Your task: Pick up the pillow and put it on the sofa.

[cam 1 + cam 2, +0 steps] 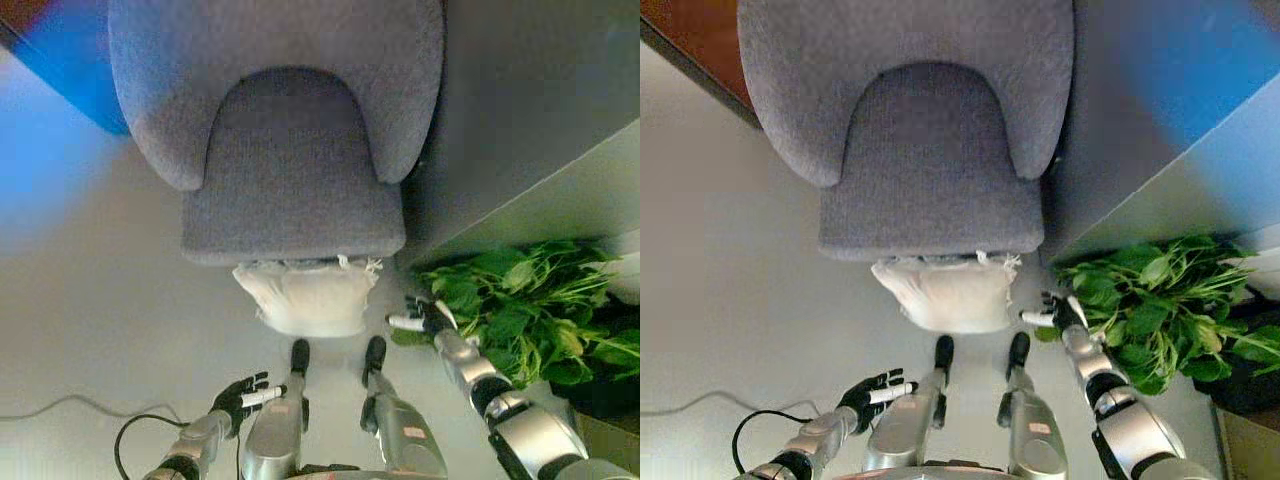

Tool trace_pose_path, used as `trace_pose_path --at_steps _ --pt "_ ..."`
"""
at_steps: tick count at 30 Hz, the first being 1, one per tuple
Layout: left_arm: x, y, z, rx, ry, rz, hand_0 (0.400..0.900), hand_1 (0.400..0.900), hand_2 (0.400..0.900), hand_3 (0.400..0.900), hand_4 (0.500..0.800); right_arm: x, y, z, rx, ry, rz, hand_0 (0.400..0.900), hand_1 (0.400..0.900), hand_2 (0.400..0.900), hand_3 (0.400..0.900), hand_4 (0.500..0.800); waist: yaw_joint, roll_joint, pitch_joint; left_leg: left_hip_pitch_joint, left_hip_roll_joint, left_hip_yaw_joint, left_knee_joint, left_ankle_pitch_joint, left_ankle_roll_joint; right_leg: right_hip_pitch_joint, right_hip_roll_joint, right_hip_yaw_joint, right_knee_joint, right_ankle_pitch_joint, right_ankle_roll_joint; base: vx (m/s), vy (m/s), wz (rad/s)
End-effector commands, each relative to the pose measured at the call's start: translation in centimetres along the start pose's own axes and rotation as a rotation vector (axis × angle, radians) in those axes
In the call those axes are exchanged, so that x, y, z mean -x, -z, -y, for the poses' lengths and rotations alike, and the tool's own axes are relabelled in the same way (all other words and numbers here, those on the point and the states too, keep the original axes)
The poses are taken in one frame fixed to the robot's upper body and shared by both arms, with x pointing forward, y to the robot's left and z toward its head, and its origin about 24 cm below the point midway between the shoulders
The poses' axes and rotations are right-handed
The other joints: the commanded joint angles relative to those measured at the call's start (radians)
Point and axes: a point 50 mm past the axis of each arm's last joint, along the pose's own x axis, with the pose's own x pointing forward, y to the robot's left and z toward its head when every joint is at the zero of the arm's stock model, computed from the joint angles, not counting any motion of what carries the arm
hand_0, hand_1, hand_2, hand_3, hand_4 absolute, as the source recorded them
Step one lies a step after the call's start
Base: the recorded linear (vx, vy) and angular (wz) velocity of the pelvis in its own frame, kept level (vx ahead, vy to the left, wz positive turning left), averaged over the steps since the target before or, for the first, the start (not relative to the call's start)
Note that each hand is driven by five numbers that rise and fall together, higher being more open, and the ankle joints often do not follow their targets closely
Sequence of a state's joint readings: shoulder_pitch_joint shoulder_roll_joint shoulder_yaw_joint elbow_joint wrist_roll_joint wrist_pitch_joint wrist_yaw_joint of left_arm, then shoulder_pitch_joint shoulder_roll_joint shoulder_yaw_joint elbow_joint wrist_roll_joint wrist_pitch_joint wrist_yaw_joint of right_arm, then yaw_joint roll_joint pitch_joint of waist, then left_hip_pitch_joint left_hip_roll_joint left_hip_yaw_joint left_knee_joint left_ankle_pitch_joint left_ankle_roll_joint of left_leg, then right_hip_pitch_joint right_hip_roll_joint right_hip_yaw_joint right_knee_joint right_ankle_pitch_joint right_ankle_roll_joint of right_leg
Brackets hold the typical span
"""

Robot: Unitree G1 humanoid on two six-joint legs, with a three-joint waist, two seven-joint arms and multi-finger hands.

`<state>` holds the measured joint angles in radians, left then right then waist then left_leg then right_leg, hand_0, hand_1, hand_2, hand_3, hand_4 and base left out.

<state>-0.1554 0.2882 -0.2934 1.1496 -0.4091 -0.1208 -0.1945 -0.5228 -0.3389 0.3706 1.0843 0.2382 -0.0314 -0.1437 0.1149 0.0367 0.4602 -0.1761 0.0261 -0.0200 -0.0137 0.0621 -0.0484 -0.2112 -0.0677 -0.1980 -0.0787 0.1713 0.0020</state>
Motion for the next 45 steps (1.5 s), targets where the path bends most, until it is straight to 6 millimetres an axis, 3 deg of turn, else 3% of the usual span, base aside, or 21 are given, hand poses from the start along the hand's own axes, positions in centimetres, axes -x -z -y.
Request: trace_pose_path --at_steps 1,3,9,21,29,37,38,39,40,45 --pt "0.8 1.4 -1.3 -0.008 -0.013 -0.018 0.9 0.9 0.9 0.9 0.8 -0.5 -4.2 2.2 -0.008 0.097 0.144 0.9 0.9 0.9 0.9 0.8 0.014 0.02 0.036 -0.092 -0.061 0.005 -0.043 0.044 0.053 -0.086 0.021 0.005 0.201 -0.153 0.037 -0.11 0.088 0.04" --pt "0.8 1.0 -1.1 -0.003 -0.012 0.017 0.9 0.9 0.9 0.9 0.8 -0.5 -6.4 3.6 0.02 0.161 0.218 0.9 0.9 0.9 0.9 0.8 0.015 0.026 0.06 -0.138 -0.063 0.008 -0.035 0.055 0.052 -0.139 0.015 0.006 0.218 -0.145 0.039 -0.06 0.057 0.05" --pt "0.4 -0.4 0.1 0.018 0.029 0.121 0.9 0.9 0.9 0.9 0.8 -0.5 -10.5 6.2 0.052 0.291 0.319 0.9 0.9 0.9 0.9 0.8 0.025 0.036 0.06 -0.275 -0.073 0.008 -0.013 0.073 0.049 -0.277 0.001 0.0 0.244 -0.121 0.045 -0.02 0.047 0.05" --pt "0.2 -2.4 2.9 0.061 0.141 0.255 0.9 0.9 0.9 0.9 0.8 0.5 -16.4 8.9 0.116 0.364 0.464 0.9 0.9 0.9 0.9 0.8 0.042 0.087 0.06 -0.518 -0.078 0.009 0.034 0.101 0.036 -0.508 -0.021 0.007 0.288 -0.094 0.061 0.0 0.074 0.04" --pt "0.3 -2.5 3.7 0.076 0.135 0.285 0.9 0.9 0.9 0.9 0.8 1.0 -19.3 7.1 0.116 0.222 0.564 0.9 0.9 0.9 0.9 0.8 0.057 0.101 0.06 -0.584 -0.08 0.007 0.044 0.106 0.031 -0.578 -0.024 0.009 0.309 -0.103 0.061 -0.02 0.061 0.03" --pt "0.3 -2.7 4.1 0.081 0.139 0.303 0.9 0.9 0.9 0.9 0.8 1.2 -19.6 5.0 0.147 0.106 0.58 0.9 0.9 0.9 0.9 0.8 0.062 0.099 0.06 -0.586 -0.082 0.006 0.042 0.108 0.025 -0.576 -0.025 0.006 0.308 -0.106 0.064 -0.01 0.026 0.01" --pt "0.3 -2.7 4.1 0.081 0.14 0.303 0.9 0.9 0.9 0.9 0.8 1.2 -19.6 4.9 0.153 0.102 0.582 0.663 0.663 0.663 0.663 0.658 0.062 0.098 0.06 -0.586 -0.082 0.007 0.043 0.109 0.025 -0.576 -0.025 0.006 0.308 -0.105 0.064 0.0 0.0 0.0" --pt "0.3 -2.7 4.0 0.081 0.141 0.303 0.9 0.9 0.9 0.9 0.8 1.2 -19.6 4.7 0.15 0.093 0.583 0.559 0.559 0.559 0.559 0.595 0.062 0.097 0.06 -0.584 -0.081 0.008 0.042 0.109 0.024 -0.574 -0.025 0.005 0.308 -0.104 0.065 0.0 0.0 0.0" --pt "0.4 -2.6 4.0 0.08 0.141 0.3 0.9 0.9 0.9 0.9 0.8 1.2 -19.6 4.6 0.151 0.083 0.582 0.4 0.4 0.4 0.4 0.5 0.063 0.096 0.06 -0.582 -0.081 0.008 0.043 0.109 0.024 -0.572 -0.024 0.005 0.308 -0.104 0.065 0.0 0.0 0.0" --pt "0.4 -2.4 3.9 0.078 0.134 0.295 0.9 0.9 0.9 0.9 0.8 1.1 -19.5 4.6 0.156 0.079 0.581 0.4 0.4 0.4 0.4 0.5 0.061 0.091 0.06 -0.565 -0.081 0.006 0.037 0.107 0.026 -0.558 -0.019 0.005 0.306 -0.101 0.065 0.0 -0.001 -0.02"
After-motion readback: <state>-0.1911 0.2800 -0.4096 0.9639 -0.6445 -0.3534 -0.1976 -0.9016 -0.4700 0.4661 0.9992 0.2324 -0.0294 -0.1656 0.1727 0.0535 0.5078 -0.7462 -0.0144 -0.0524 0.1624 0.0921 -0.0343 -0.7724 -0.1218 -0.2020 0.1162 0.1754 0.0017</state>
